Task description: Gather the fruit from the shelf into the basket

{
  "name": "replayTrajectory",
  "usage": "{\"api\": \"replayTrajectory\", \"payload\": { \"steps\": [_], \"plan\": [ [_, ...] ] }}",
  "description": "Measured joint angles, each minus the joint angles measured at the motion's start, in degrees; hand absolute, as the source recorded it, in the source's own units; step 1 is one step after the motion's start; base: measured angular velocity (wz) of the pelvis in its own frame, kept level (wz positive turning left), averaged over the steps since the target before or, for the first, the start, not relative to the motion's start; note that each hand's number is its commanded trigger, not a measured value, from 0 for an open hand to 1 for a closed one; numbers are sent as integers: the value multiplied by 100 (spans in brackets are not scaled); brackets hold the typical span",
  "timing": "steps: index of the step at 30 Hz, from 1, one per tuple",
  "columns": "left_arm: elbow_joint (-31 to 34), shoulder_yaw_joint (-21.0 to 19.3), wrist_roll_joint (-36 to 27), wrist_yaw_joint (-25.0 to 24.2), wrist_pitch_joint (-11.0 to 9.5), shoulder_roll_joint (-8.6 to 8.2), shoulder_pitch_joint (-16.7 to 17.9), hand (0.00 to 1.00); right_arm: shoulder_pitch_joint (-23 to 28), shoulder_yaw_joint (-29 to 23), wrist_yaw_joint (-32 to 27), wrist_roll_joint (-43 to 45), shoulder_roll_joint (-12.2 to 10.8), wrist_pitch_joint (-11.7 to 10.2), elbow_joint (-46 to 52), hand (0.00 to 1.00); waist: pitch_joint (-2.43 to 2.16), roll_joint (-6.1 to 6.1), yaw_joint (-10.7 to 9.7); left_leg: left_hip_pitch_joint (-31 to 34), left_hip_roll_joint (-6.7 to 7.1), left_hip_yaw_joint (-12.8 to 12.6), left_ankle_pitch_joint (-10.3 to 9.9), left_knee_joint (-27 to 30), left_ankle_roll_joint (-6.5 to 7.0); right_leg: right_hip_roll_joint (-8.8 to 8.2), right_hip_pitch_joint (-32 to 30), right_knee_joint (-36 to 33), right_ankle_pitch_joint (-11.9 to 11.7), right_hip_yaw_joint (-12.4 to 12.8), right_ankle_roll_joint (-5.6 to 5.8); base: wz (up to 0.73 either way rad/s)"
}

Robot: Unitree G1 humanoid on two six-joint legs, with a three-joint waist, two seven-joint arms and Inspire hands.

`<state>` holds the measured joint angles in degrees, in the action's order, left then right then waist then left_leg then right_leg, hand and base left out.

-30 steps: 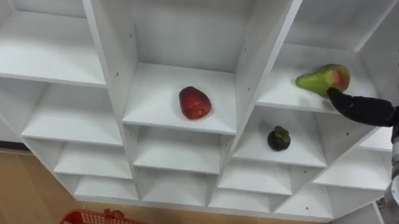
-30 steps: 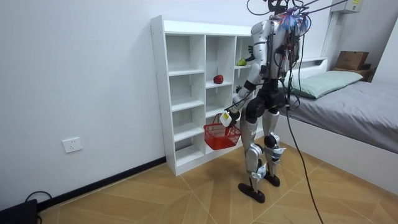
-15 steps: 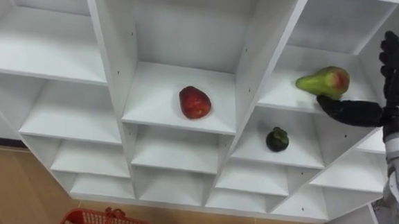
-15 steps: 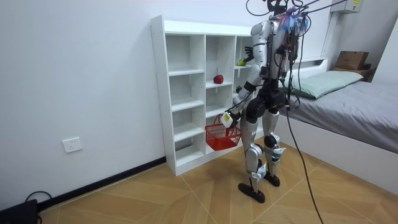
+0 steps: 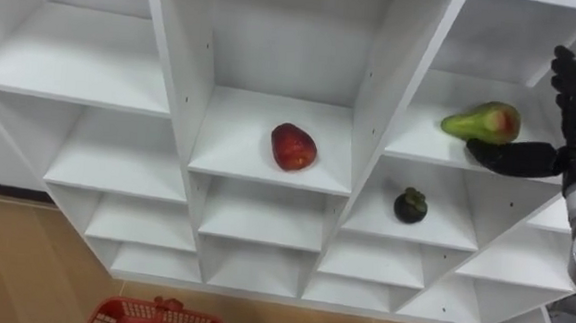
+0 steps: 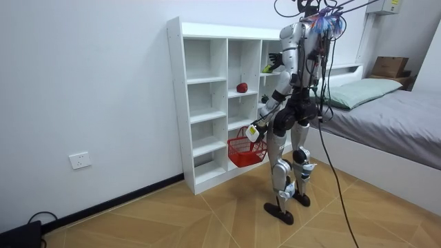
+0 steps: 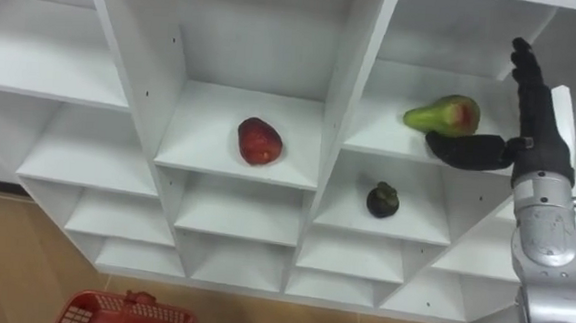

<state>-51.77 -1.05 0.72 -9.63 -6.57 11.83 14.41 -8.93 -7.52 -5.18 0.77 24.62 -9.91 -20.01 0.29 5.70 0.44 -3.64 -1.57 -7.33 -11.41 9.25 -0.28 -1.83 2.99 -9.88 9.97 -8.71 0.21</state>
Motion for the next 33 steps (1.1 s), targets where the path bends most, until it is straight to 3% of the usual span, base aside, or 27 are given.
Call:
{"api": "replayTrajectory", "payload": {
  "steps": [18,21,26,33],
  "plan": [
    [-5,-87,-6,-2,29,0,-12,100,-91,7,36,361,0,7,-172,0,18,28,19,1,1,0,1,19,1,-9,-4,-5,-1,-28,-2,0],
    [-4,-88,-4,-7,32,0,-20,100,-116,9,39,415,0,131,-192,0,18,28,59,4,0,-5,1,23,1,-8,-11,-5,-1,-27,-2,0],
    [-4,-98,-3,-92,39,11,-44,100,-119,9,118,425,21,131,-184,0,17,27,133,4,-1,-1,0,22,0,-7,-4,-2,-2,-33,-2,0],
    [-4,-98,-4,-130,39,22,-50,100,-158,48,183,424,35,130,-184,0,35,-16,149,6,-3,10,0,24,0,-12,4,-4,-3,-94,-4,0]
  ]
}}
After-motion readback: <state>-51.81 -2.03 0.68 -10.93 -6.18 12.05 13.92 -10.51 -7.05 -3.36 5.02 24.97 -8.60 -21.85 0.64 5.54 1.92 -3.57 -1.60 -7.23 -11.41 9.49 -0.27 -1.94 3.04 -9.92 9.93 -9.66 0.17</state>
